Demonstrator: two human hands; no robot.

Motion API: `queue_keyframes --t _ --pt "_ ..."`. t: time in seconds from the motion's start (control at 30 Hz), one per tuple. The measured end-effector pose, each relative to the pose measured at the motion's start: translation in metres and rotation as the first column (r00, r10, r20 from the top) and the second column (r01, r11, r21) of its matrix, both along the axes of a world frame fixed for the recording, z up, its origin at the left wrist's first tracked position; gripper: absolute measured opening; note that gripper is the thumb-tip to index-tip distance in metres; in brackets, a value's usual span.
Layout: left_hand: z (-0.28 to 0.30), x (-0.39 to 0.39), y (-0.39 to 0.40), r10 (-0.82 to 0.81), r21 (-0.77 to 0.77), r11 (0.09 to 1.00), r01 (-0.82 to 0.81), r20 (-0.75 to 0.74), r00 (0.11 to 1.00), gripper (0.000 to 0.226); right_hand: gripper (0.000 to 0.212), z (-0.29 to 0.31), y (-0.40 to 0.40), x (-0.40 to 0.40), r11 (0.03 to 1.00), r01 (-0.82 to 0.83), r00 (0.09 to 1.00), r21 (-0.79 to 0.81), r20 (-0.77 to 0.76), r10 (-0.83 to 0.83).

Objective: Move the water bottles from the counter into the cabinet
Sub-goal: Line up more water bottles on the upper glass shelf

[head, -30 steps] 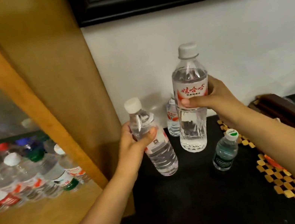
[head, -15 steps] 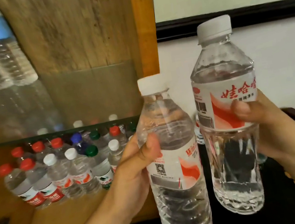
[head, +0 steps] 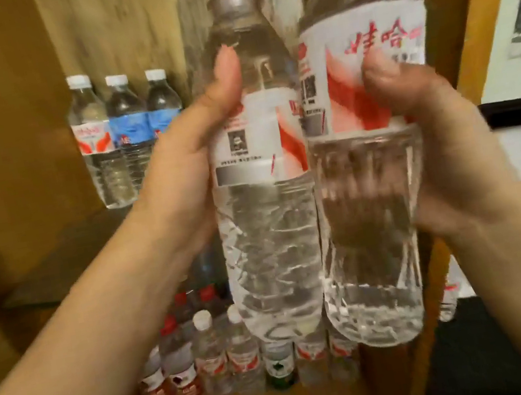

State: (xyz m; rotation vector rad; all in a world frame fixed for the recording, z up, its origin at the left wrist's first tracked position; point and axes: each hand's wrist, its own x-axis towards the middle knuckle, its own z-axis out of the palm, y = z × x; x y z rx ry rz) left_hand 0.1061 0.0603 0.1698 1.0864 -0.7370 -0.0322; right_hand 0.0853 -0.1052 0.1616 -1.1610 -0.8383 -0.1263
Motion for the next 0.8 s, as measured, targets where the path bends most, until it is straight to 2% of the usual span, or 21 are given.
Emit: queue_keyframes --t 0.03,0.1,0.17,0.23,0.3,0.4,0.53,0.63,0.7,0.8 --pt "0.006 0.009 0.007 0.055 0.023 0.998 -0.055 0.011 0.998 0.039 0.014 0.006 0.008 0.012 0.999 -0.031 0.998 0.033 -0.052 0.033" --pt "0.02 0.025 0.018 0.18 0.034 0.983 -0.182 0.046 0.983 0.037 0.041 0.019 0.02 0.032 0.999 0.012 0.99 0.05 -0.138 -0.005" --pt "0.025 0.043 0.025 0.338 0.056 0.938 -0.343 0.081 0.937 0.046 0.05 0.027 0.033 0.05 0.991 0.126 0.981 0.032 -0.15 -0.12" --pt "0.02 0.059 0.028 0.479 0.113 0.864 -0.491 0.12 0.87 0.056 0.049 0.027 0.041 0.07 0.973 0.227 0.963 0.04 -0.159 -0.219" --pt "0.011 0.07 0.032 0.604 0.185 0.756 -0.628 0.172 0.778 0.052 0.049 0.022 0.046 0.084 0.947 0.319 0.934 0.028 -0.18 -0.309" --pt "-0.005 0.082 0.035 0.688 0.249 0.629 -0.737 0.263 0.676 0.062 0.054 0.01 0.05 0.102 0.908 0.419 0.887 -0.034 -0.198 -0.417" --pt "-0.009 0.094 0.039 0.756 0.231 0.548 -0.804 0.276 0.594 0.076 0.062 -0.003 0.054 0.115 0.885 0.451 0.861 -0.113 -0.208 -0.465" --pt "-0.008 0.096 0.039 0.781 0.255 0.472 -0.844 0.324 0.534 0.083 0.058 -0.006 0.056 0.119 0.867 0.472 0.842 -0.162 -0.207 -0.498" --pt "-0.01 0.097 0.04 0.764 0.282 0.474 -0.834 0.338 0.549 0.084 0.056 -0.006 0.056 0.12 0.864 0.473 0.839 -0.171 -0.211 -0.501" --pt "-0.016 0.101 0.046 0.669 0.365 0.565 -0.74 0.322 0.67 0.093 0.054 -0.007 0.056 0.118 0.843 0.491 0.833 -0.218 -0.163 -0.528"
